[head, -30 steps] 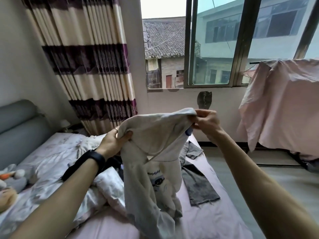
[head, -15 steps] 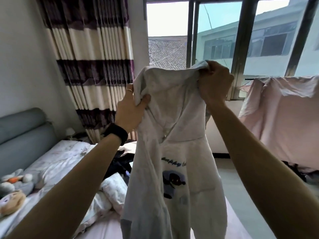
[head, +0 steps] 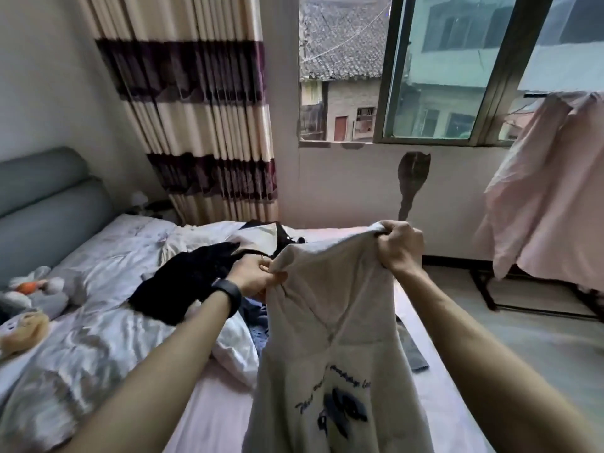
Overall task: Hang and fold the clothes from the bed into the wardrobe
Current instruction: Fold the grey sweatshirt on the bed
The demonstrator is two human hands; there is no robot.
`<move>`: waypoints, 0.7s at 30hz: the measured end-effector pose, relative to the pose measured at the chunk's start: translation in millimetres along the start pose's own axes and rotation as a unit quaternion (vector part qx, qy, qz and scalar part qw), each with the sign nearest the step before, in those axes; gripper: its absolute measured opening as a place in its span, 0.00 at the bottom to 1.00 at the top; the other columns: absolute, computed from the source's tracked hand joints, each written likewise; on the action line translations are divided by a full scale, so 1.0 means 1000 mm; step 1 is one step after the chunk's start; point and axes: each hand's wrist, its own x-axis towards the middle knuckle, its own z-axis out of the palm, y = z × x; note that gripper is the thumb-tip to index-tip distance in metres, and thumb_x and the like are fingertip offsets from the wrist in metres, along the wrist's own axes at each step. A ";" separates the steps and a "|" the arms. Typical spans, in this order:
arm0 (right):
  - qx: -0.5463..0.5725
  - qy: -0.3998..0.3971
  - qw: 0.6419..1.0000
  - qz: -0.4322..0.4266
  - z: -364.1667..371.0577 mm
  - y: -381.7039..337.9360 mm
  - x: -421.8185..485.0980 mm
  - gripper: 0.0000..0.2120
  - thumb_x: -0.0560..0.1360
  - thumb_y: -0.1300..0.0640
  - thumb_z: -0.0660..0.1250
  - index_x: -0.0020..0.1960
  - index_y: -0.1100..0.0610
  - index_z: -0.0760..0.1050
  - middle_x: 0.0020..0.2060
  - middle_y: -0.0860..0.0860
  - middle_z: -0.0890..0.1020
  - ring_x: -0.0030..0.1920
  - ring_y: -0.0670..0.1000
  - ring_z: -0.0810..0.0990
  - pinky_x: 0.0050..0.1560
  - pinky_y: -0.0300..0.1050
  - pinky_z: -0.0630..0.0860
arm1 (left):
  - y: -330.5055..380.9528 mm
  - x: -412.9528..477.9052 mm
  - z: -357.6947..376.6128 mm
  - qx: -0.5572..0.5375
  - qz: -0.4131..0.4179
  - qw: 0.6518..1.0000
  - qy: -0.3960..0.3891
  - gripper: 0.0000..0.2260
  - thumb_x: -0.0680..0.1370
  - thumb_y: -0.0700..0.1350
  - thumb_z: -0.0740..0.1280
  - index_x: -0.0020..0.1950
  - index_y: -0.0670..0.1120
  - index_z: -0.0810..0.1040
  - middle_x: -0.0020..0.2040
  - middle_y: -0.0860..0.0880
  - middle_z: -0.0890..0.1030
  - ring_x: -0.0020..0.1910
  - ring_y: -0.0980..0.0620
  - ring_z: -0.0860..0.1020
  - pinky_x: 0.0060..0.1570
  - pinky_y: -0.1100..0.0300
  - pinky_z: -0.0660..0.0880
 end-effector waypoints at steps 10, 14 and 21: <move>0.060 -0.252 0.963 0.071 0.175 0.182 0.027 0.28 0.72 0.57 0.73 0.72 0.57 0.73 0.64 0.51 0.79 0.67 0.55 0.75 0.65 0.45 0.71 | -0.134 0.160 0.133 0.046 -0.133 0.984 0.113 0.15 0.78 0.48 0.70 0.64 0.48 0.76 0.49 0.51 0.80 0.53 0.47 0.80 0.53 0.59 0.73; 0.005 -0.331 0.928 0.173 0.214 0.270 -0.052 0.25 0.76 0.54 0.70 0.71 0.57 0.72 0.67 0.54 0.78 0.67 0.56 0.75 0.63 0.46 0.71 | -0.207 0.145 0.181 0.124 -0.183 0.975 -0.008 0.20 0.78 0.48 0.69 0.69 0.47 0.72 0.61 0.46 0.77 0.61 0.45 0.77 0.59 0.55 0.73; -0.072 -0.424 0.859 0.277 0.251 0.365 -0.227 0.26 0.77 0.52 0.70 0.72 0.59 0.69 0.69 0.56 0.73 0.71 0.57 0.70 0.68 0.47 0.65 | -0.355 0.058 0.234 0.179 -0.338 0.921 -0.076 0.32 0.77 0.49 0.70 0.77 0.43 0.62 0.73 0.40 0.67 0.71 0.42 0.68 0.68 0.58 0.65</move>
